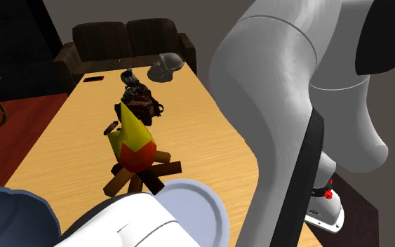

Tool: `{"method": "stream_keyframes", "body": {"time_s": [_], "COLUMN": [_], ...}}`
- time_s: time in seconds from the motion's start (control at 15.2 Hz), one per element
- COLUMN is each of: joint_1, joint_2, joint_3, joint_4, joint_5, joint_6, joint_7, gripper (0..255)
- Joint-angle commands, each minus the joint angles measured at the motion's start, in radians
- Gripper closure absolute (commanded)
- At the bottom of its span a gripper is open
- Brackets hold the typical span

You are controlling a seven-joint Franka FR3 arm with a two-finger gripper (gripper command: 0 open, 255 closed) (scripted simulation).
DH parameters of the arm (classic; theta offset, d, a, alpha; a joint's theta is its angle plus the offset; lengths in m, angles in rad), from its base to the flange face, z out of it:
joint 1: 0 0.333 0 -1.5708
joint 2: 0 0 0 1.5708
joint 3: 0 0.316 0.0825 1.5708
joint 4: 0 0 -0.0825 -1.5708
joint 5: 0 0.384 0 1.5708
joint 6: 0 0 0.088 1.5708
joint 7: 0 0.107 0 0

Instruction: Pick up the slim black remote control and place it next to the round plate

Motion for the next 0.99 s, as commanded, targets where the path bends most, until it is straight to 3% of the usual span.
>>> {"method": "stream_keyframes", "body": {"time_s": [0.0, 0.59, 0.66, 0.92], "joint_1": [0.003, 0.006, 0.006, 0.005], "joint_2": [0.014, 0.027, 0.026, 0.027], "joint_3": [-0.005, -0.009, -0.009, -0.009], "joint_4": [-0.014, -0.021, -0.021, -0.021], "joint_5": [-0.01, -0.019, -0.019, -0.019], "joint_6": [0.025, 0.043, 0.043, 0.043], "joint_7": [0.008, 0.014, 0.014, 0.014], "gripper": [255, 255, 0, 0]}}
